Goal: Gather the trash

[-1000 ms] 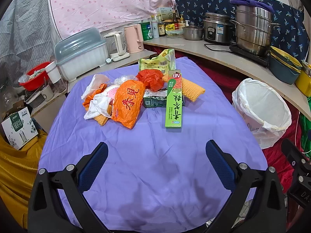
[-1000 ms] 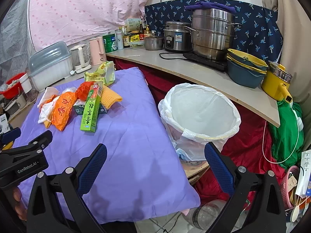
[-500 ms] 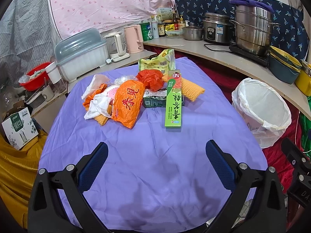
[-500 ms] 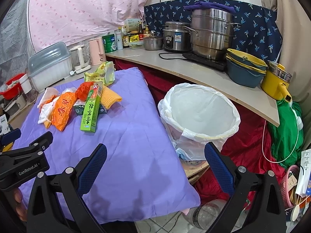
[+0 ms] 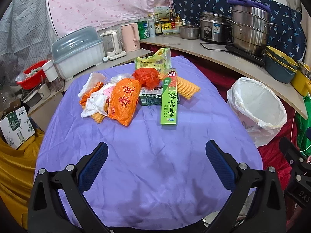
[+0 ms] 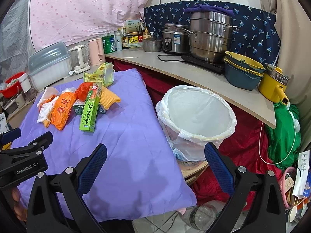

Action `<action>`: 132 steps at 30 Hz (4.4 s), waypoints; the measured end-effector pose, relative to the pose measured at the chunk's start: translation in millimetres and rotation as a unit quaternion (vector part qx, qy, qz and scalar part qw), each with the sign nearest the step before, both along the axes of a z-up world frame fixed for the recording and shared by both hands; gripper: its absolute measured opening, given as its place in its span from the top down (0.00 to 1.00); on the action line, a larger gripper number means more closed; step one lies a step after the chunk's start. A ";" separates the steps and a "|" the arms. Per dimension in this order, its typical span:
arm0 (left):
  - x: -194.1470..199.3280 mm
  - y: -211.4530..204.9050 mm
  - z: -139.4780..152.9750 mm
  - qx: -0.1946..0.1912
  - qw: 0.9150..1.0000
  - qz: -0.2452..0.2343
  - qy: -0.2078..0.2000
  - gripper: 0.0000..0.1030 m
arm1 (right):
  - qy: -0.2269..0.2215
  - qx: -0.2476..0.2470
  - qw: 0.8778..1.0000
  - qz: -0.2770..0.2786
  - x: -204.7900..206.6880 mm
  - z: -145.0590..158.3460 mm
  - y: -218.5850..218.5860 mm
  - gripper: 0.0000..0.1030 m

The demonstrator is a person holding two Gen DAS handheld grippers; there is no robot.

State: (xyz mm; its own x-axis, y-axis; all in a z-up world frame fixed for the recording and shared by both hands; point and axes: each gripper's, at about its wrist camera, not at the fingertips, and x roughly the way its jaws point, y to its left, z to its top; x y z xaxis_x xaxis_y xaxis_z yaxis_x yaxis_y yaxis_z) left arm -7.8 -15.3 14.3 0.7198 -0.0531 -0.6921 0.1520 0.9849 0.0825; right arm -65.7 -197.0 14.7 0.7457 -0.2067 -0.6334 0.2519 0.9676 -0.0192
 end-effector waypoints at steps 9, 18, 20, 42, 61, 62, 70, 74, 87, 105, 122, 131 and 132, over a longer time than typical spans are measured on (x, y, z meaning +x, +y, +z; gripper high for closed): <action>-2.2 -3.8 2.9 0.005 1.000 -0.011 0.010 0.07 | -0.003 0.003 1.000 -0.003 -2.9 2.4 -3.4 0.07; -1.3 -3.3 3.5 0.005 1.000 -0.011 0.015 0.07 | -0.004 0.006 1.000 -0.005 -3.6 3.0 -6.4 0.07; -1.4 -3.3 3.4 0.005 1.000 -0.011 0.015 0.07 | -0.004 0.006 1.000 -0.005 -3.7 3.0 -6.3 0.07; -1.6 -0.3 3.4 0.003 1.000 -0.007 0.017 0.07 | -0.005 0.004 1.000 -0.001 -2.0 4.1 -3.3 0.07; 0.6 1.0 6.0 0.003 1.000 -0.006 0.020 0.07 | -0.005 0.004 1.000 -0.001 -0.8 5.4 -1.3 0.07; 0.6 1.0 6.0 0.003 1.000 -0.006 0.019 0.07 | -0.005 0.004 1.000 -0.001 -0.6 5.6 -1.1 0.07; 3.0 2.2 6.5 0.001 1.000 -0.006 0.018 0.07 | -0.009 0.012 1.000 -0.004 3.2 6.3 -0.3 0.07; 10.9 8.9 5.0 -0.008 1.000 0.003 0.013 0.07 | -0.009 0.022 1.000 -0.006 13.0 3.2 -2.1 0.07; 81.6 80.4 -17.0 -0.025 0.996 0.080 0.014 0.07 | -0.005 0.064 0.998 0.016 93.8 -11.7 17.6 0.07; 157.9 161.3 -61.8 -0.041 0.989 0.132 0.053 0.07 | 0.064 0.052 0.994 0.068 223.0 -85.1 118.1 0.19; 216.0 191.8 -79.8 -0.090 0.984 0.137 0.066 0.07 | 0.090 0.086 0.990 0.069 241.2 -106.2 119.2 0.63; 226.7 182.1 -81.7 -0.109 0.985 0.105 0.078 0.54 | 0.079 0.086 0.991 0.060 224.5 -94.8 110.6 0.63; 226.2 180.8 -81.0 -0.110 0.986 0.103 0.078 0.60 | 0.077 0.086 0.991 0.060 221.9 -93.6 109.8 0.63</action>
State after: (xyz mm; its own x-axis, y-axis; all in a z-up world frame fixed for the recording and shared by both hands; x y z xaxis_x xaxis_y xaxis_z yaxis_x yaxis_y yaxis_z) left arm 218.5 165.5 -66.7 0.6174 -0.0782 -0.7828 -0.0583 0.9878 -0.1446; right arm 156.2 -87.3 -78.9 0.6496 -0.0012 -0.7603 0.1425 0.9825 0.1202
